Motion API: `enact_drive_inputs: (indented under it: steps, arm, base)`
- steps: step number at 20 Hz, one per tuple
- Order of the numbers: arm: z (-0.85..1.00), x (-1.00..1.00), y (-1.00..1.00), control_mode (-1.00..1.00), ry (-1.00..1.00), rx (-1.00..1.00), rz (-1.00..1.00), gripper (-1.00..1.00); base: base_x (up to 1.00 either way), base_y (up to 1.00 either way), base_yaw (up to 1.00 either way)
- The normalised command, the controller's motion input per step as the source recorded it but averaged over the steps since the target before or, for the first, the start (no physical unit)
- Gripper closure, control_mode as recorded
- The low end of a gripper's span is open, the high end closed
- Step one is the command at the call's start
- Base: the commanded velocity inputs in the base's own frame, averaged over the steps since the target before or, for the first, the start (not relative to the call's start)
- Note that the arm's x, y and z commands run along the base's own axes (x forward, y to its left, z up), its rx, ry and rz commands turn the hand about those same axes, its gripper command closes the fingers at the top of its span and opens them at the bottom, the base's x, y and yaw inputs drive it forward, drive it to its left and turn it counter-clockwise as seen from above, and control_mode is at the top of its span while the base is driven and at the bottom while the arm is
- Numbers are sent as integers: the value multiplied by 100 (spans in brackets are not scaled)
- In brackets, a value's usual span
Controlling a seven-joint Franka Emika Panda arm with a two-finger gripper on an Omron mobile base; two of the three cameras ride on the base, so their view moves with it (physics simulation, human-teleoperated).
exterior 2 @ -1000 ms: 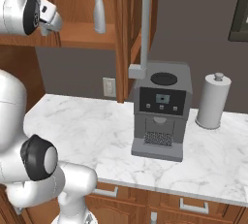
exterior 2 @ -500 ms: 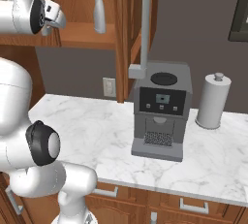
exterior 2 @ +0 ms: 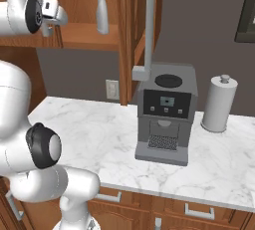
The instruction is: Open the cabinet. Pick the spray and place it next to the sink. Then close the cabinet.
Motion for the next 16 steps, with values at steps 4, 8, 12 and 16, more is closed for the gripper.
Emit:
enact_drive_inputs:
  steps: [4, 8, 12, 16]
  arm:
    - [0, 15, 13, -100, -9, -14, 0, 100]
    - [0, 12, 17, -100, -11, -10, 0, 100]
    - [0, 8, 13, -100, -10, -5, 0, 100]
    - [0, 6, 15, -100, -9, -1, 0, 100]
  base:
    - [0, 0, 0]
    - [0, 0, 0]
    - [0, 0, 0]
    - [0, 0, 0]
